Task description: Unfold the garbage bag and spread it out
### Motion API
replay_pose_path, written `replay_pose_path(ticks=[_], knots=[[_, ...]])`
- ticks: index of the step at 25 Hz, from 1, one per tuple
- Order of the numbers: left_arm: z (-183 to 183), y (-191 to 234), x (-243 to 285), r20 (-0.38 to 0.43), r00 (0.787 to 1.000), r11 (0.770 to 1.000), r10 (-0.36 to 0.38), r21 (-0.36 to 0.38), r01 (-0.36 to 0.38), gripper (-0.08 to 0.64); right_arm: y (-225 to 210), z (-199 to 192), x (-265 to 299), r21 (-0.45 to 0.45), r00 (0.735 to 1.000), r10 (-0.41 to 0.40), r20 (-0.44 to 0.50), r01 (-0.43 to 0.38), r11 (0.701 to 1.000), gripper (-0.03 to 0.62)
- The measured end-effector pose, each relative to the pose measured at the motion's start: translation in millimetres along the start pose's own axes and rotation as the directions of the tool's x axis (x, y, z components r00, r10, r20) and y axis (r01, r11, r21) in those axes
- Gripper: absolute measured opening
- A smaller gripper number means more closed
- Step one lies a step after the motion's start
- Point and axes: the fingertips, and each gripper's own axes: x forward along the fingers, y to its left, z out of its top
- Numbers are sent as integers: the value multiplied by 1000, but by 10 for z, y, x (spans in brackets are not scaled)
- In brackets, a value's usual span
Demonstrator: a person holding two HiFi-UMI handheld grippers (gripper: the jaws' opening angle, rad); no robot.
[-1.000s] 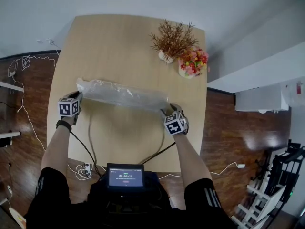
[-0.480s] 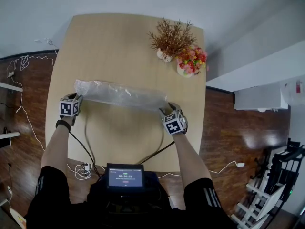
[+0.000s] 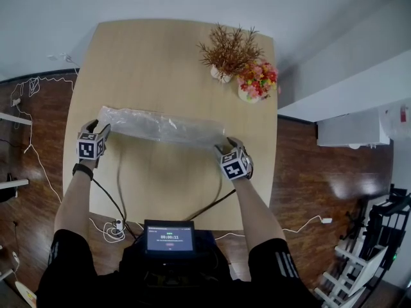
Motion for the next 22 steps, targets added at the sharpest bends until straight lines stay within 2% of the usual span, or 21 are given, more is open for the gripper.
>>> replay_pose_path(ticks=[2,4,12,16,19,22], knots=[[227,-79,-90,25,1000,996,14,83,-16,267,-1,-3,3,-1,1000,0,1,0,1000,258],[425,-139,-144,43,999,991,18,133,-24,304,1,-6,2,0,1000,-1,2,1,1000,258],[905,-101,-278,126,990,988,63,132,-79,341,17,-10,1,0,1000,6,3,-6,1000,258],[1050,-360,-196,120,993,976,7,213,-32,341,15,-35,31,3,1000,11,11,-11,1000,258],[1136,-726,-33,91,992,951,-85,306,54,339,21,-21,23,8,1000,12,13,-12,1000,258],[1138,-1210,180,23,981,892,-192,420,165,305,15,-8,-11,4,1000,7,13,-7,1000,258]])
